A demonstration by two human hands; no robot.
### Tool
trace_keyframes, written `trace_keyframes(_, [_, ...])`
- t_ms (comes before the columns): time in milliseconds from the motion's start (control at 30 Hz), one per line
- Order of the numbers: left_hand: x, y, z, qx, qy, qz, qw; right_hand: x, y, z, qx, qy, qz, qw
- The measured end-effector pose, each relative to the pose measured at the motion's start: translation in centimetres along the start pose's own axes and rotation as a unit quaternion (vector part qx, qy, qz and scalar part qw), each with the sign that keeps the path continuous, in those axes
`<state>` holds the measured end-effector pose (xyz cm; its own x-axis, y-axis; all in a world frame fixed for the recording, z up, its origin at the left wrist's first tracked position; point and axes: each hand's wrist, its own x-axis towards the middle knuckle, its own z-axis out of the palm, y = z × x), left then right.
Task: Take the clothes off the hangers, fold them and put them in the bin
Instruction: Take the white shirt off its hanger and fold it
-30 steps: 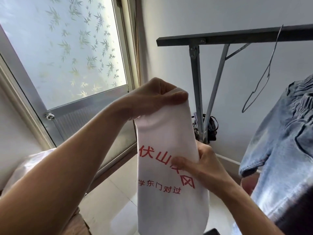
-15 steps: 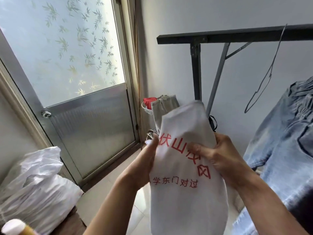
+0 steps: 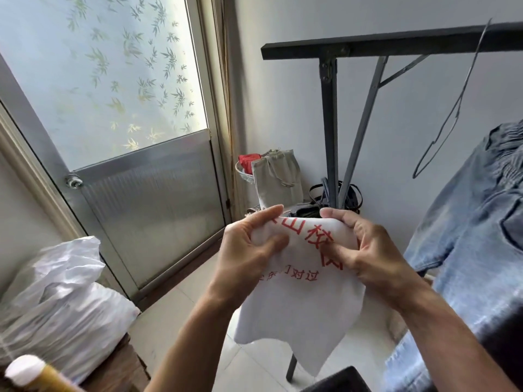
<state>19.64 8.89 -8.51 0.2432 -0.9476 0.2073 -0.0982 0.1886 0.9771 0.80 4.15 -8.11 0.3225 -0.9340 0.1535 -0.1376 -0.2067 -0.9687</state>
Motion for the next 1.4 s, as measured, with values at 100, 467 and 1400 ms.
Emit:
trace_keyframes(100, [0.2,1.1,-0.9,0.243,-0.005,0.075,0.967,0.3,-0.4,0.0,-0.107,0.018,-0.059,0.992])
trace_keyframes(467, [2.3,2.6,-3.6,-0.050,-0.098,0.023,0.994,0.9,-2.6,-1.0,0.091,-0.021,-0.021,0.995])
trace_keyframes(1400, [1.2,-0.7,-2.4,-0.102,-0.101,0.032,0.989,0.5,0.2,-0.9,0.263,0.061,0.117,0.956])
